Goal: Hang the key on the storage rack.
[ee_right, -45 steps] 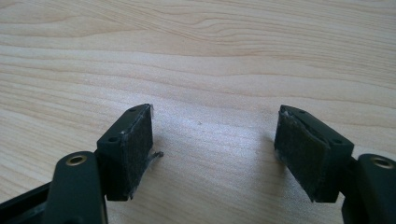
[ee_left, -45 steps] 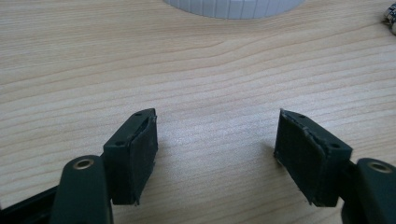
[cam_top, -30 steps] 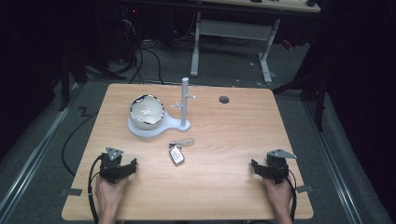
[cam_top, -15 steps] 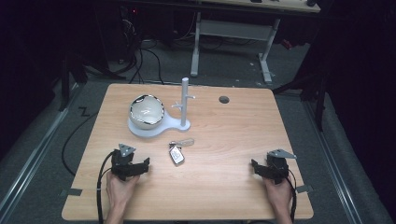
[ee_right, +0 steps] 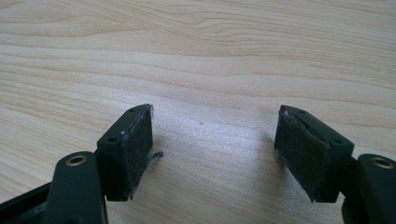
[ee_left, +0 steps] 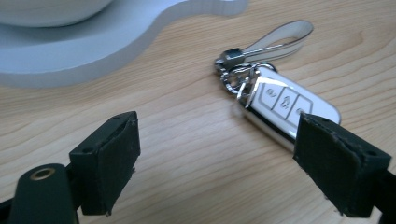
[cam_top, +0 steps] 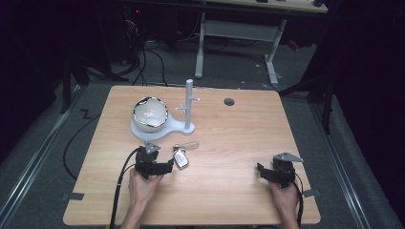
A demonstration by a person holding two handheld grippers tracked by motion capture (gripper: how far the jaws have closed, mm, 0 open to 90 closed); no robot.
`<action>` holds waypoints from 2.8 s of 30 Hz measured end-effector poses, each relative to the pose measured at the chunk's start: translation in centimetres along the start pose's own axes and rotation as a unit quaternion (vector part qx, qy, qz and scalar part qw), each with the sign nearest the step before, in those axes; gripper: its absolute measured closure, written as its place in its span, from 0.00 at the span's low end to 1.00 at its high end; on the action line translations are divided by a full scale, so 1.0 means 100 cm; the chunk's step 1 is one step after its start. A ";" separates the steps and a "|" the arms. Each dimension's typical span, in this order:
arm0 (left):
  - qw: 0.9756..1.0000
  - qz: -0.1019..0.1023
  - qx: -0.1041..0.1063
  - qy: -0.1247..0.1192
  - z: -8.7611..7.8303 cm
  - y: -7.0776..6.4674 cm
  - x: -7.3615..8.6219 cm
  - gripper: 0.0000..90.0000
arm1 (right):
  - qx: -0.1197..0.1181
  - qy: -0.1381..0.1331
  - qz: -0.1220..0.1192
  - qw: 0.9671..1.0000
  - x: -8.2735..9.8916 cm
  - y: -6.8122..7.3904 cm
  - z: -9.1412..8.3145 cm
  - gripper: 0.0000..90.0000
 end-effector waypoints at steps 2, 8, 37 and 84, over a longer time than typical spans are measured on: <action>1.000 0.000 0.005 0.002 0.005 -0.008 -0.003 0.17 | 0.000 0.000 0.000 1.000 0.000 0.000 0.000 0.31; 1.000 -0.008 0.016 0.005 0.020 -0.022 -0.010 0.17 | -0.001 0.000 -0.001 1.000 0.000 0.000 0.000 0.31; 1.000 0.010 -0.013 0.027 0.027 -0.022 -0.011 0.20 | -0.005 -0.001 -0.007 1.000 -0.001 0.001 0.000 0.31; 0.998 0.049 -0.016 0.025 0.034 -0.013 -0.004 0.55 | -0.006 -0.001 -0.008 1.000 -0.001 0.001 0.000 0.31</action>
Point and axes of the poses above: each handheld gripper's, and its own axes: z roughly forward along the jaws, x roughly out of its underside, y roughly to its left, the point moved 8 cm from there along z, roughly forward along the jaws, and after that the axes turned 7 degrees about -z, right-handed, at the moved point
